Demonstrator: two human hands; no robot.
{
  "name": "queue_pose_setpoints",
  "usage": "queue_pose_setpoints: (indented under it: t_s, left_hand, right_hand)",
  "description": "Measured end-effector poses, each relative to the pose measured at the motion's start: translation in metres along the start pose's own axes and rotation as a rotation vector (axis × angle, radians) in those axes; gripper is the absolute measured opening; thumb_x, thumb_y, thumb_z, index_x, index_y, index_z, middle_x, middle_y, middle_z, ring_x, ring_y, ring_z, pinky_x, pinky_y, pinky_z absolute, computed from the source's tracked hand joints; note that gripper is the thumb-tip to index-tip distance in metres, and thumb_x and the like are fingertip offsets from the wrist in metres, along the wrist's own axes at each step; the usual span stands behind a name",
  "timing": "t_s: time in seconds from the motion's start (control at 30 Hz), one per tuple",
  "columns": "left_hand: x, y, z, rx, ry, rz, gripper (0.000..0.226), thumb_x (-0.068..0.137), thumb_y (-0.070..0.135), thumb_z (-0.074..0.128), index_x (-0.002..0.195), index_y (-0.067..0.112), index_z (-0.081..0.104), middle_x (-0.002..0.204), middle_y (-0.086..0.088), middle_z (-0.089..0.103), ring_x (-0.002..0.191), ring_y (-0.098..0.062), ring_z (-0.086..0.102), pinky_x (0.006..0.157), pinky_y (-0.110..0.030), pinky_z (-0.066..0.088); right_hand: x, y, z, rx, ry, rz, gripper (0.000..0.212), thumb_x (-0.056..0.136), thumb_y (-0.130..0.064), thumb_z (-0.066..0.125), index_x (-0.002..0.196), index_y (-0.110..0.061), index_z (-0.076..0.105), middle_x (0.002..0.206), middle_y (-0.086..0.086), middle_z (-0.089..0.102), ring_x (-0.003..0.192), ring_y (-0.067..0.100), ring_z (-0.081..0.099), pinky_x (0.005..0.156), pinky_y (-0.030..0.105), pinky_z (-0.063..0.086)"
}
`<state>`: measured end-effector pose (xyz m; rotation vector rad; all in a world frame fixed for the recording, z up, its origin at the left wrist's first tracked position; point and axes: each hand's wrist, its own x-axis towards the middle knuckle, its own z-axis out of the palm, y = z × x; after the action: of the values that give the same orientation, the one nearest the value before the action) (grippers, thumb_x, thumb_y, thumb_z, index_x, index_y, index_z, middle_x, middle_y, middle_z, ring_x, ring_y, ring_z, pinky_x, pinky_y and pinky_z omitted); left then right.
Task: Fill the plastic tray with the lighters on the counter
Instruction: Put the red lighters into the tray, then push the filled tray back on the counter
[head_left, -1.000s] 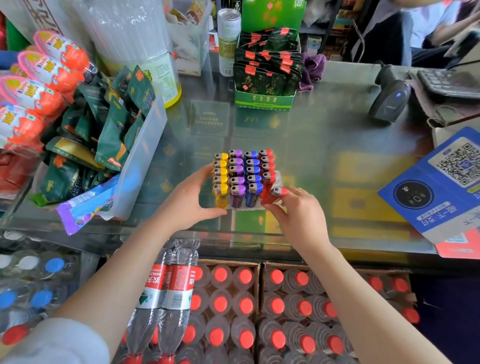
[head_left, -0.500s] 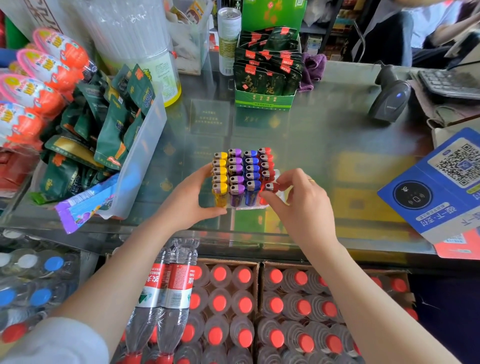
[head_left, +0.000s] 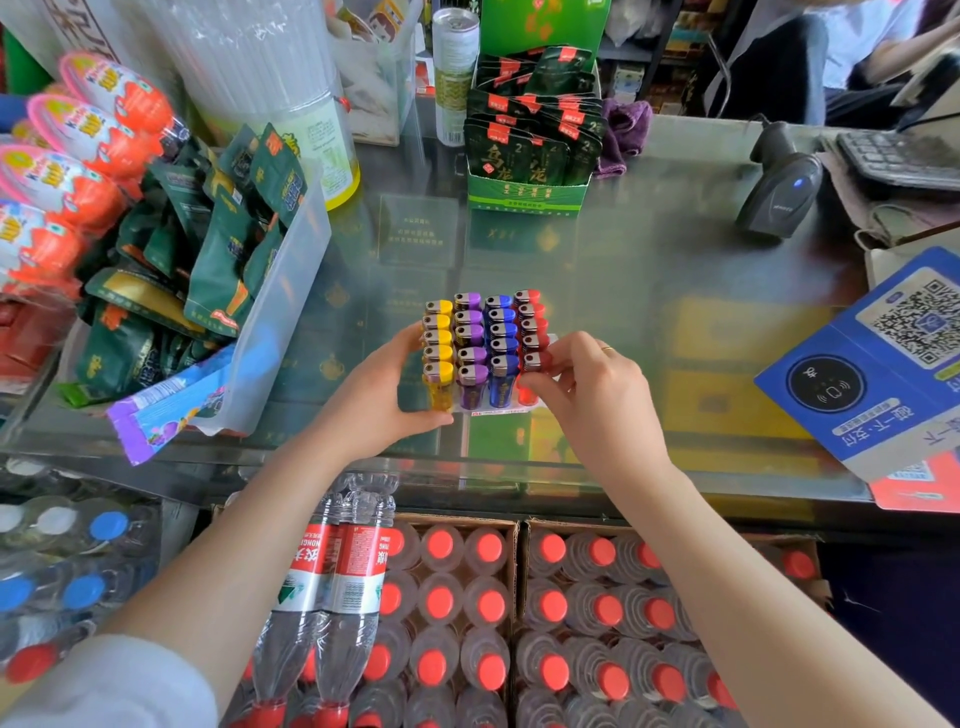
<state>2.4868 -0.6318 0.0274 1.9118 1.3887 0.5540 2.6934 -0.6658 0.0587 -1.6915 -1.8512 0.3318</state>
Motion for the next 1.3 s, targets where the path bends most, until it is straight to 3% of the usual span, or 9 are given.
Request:
queue_pose_setpoints:
  t_s: [0.13, 0.23, 0.37, 0.53, 0.63, 0.8, 0.97, 1.1, 1.3]
  left_hand:
    - [-0.001, 0.006, 0.000, -0.008, 0.005, 0.004, 0.082, 0.067, 0.026, 0.079, 0.134, 0.026, 0.033, 0.125, 0.021, 0.044, 0.110, 0.006, 0.038, 0.095, -0.017, 0.032]
    - [-0.001, 0.013, 0.004, -0.025, 0.060, 0.006, 0.081, 0.063, 0.030, 0.082, 0.130, 0.026, 0.037, 0.112, 0.030, 0.041, 0.102, 0.013, 0.038, 0.082, 0.000, 0.028]
    - [0.001, 0.012, 0.011, -0.029, 0.139, -0.053, 0.079, 0.061, 0.035, 0.082, 0.127, 0.024, 0.041, 0.124, 0.010, 0.052, 0.109, -0.005, 0.048, 0.091, -0.026, 0.036]
    - [0.010, 0.008, 0.006, 0.030, 0.120, -0.051, 0.078, 0.060, 0.038, 0.081, 0.126, 0.023, 0.044, 0.127, 0.006, 0.054, 0.114, -0.014, 0.050, 0.094, -0.031, 0.040]
    - [0.015, 0.006, 0.000, 0.072, 0.107, -0.031, 0.073, 0.061, 0.043, 0.079, 0.124, 0.028, 0.046, 0.127, 0.009, 0.054, 0.117, -0.014, 0.050, 0.096, -0.039, 0.043]
    - [0.014, 0.001, -0.010, 0.174, 0.227, -0.055, 0.077, 0.068, 0.041, 0.075, 0.133, 0.021, 0.038, 0.134, 0.002, 0.049, 0.121, -0.017, 0.047, 0.097, -0.037, 0.041]
    - [0.011, -0.002, -0.019, 0.229, 0.393, -0.044, 0.060, 0.076, 0.025, 0.070, 0.127, 0.011, 0.042, 0.113, -0.005, 0.054, 0.096, -0.017, 0.052, 0.080, -0.040, 0.049]
    - [0.018, -0.007, -0.023, 0.173, 0.523, -0.106, 0.058, 0.078, 0.019, 0.068, 0.127, 0.007, 0.040, 0.105, -0.001, 0.051, 0.085, -0.013, 0.048, 0.067, -0.030, 0.041]
    - [0.033, -0.011, -0.032, 0.187, 0.476, -0.115, 0.037, 0.080, 0.020, 0.065, 0.114, 0.011, 0.052, 0.098, 0.001, 0.056, 0.074, -0.016, 0.055, 0.066, -0.036, 0.048]
  right_hand:
    - [0.000, 0.020, 0.003, 0.064, -0.068, 0.039, 0.050, 0.069, -0.034, 0.075, 0.104, -0.007, 0.051, 0.102, 0.005, 0.060, 0.089, 0.020, 0.053, 0.072, 0.027, 0.039]
    - [0.003, 0.039, 0.008, 0.008, -0.214, 0.042, 0.078, 0.063, -0.039, 0.078, 0.125, -0.010, 0.041, 0.129, 0.008, 0.049, 0.115, 0.026, 0.045, 0.095, 0.036, 0.037]
    - [0.013, 0.053, 0.015, -0.131, -0.348, 0.002, 0.081, 0.069, -0.042, 0.073, 0.135, -0.017, 0.034, 0.145, 0.002, 0.036, 0.131, 0.027, 0.033, 0.105, 0.042, 0.029]
    - [0.018, 0.058, 0.016, -0.113, -0.380, -0.043, 0.072, 0.069, -0.041, 0.073, 0.130, -0.020, 0.041, 0.145, 0.004, 0.037, 0.128, 0.029, 0.035, 0.103, 0.046, 0.031]
    - [0.019, 0.056, 0.021, -0.115, -0.329, -0.060, 0.066, 0.065, -0.044, 0.073, 0.121, -0.017, 0.048, 0.132, 0.008, 0.047, 0.115, 0.033, 0.045, 0.096, 0.047, 0.039]
    - [0.026, 0.043, 0.035, -0.152, -0.223, -0.039, 0.063, 0.067, -0.046, 0.073, 0.118, -0.014, 0.052, 0.127, 0.011, 0.050, 0.107, 0.034, 0.048, 0.090, 0.044, 0.040]
    - [0.049, 0.026, 0.052, -0.148, -0.182, -0.004, 0.058, 0.071, -0.047, 0.068, 0.116, -0.013, 0.052, 0.123, 0.012, 0.053, 0.102, 0.035, 0.049, 0.088, 0.044, 0.042]
    - [0.073, 0.012, 0.071, -0.209, -0.164, 0.042, 0.059, 0.072, -0.052, 0.064, 0.115, -0.014, 0.049, 0.122, 0.014, 0.050, 0.106, 0.036, 0.046, 0.088, 0.043, 0.040]
    - [0.121, -0.010, 0.096, -0.288, -0.137, 0.193, 0.070, 0.070, -0.064, 0.057, 0.115, -0.012, 0.041, 0.119, 0.017, 0.048, 0.110, 0.037, 0.044, 0.086, 0.044, 0.039]
